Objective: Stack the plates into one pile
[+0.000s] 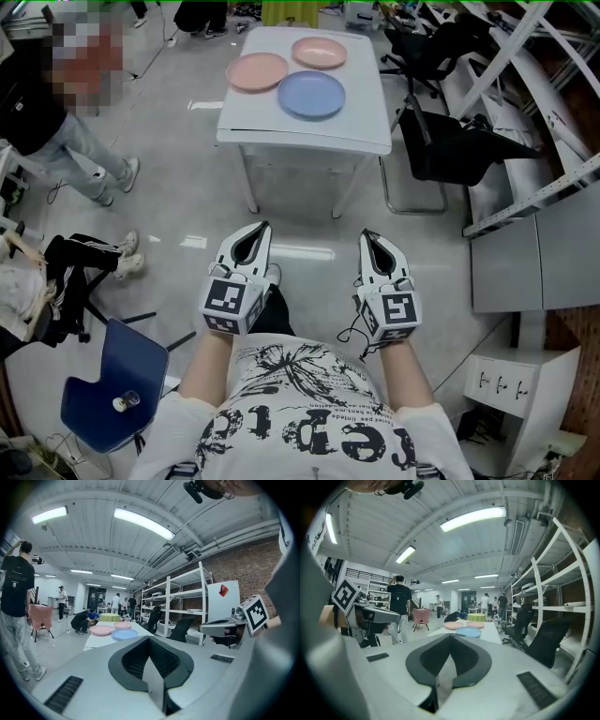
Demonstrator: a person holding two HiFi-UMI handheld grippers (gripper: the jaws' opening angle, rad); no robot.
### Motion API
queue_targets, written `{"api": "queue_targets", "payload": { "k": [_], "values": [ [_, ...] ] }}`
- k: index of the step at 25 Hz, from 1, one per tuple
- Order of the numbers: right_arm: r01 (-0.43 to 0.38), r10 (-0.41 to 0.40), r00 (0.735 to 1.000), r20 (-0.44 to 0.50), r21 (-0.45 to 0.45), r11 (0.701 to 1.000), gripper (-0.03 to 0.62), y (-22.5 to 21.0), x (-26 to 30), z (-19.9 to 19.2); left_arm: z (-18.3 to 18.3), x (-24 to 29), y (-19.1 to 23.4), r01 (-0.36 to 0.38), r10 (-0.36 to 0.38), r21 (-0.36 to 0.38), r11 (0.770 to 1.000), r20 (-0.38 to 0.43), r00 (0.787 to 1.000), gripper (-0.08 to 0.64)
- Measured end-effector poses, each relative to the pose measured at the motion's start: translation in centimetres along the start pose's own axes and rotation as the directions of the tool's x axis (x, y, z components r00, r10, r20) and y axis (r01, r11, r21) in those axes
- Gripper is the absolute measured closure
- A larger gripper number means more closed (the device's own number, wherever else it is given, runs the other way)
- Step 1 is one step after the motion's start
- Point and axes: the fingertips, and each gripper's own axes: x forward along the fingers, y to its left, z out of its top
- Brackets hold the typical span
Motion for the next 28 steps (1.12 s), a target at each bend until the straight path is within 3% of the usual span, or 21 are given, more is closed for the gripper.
{"api": "queue_targets", "payload": {
  "k": [5,14,24,28],
  "values": [
    [0.028,-0.028,1.0,-0.01,0.012,1.0,0.584,-1.4,9.3,3.3,3.3,7.4,7.1,0.035,-0.035,0.0,0.999,-0.005,0.999,0.555],
    [0.085,-0.084,0.996,-0.034,0.032,0.996,0.584,-3.4,26.1,6.3,5.8,19.7,21.2,0.064,-0.064,-0.013,0.998,-0.015,0.998,0.555],
    [0.066,-0.064,0.996,-0.067,0.026,0.998,0.584,-6.0,38.4,7.9,6.0,28.3,28.6,0.074,-0.077,-0.039,0.996,-0.064,0.995,0.555],
    [0.041,-0.04,0.997,-0.063,0.01,0.999,0.584,-8.5,43.3,8.3,5.4,32.4,30.7,0.04,-0.045,-0.059,0.997,-0.076,0.996,0.555]
  ]
}}
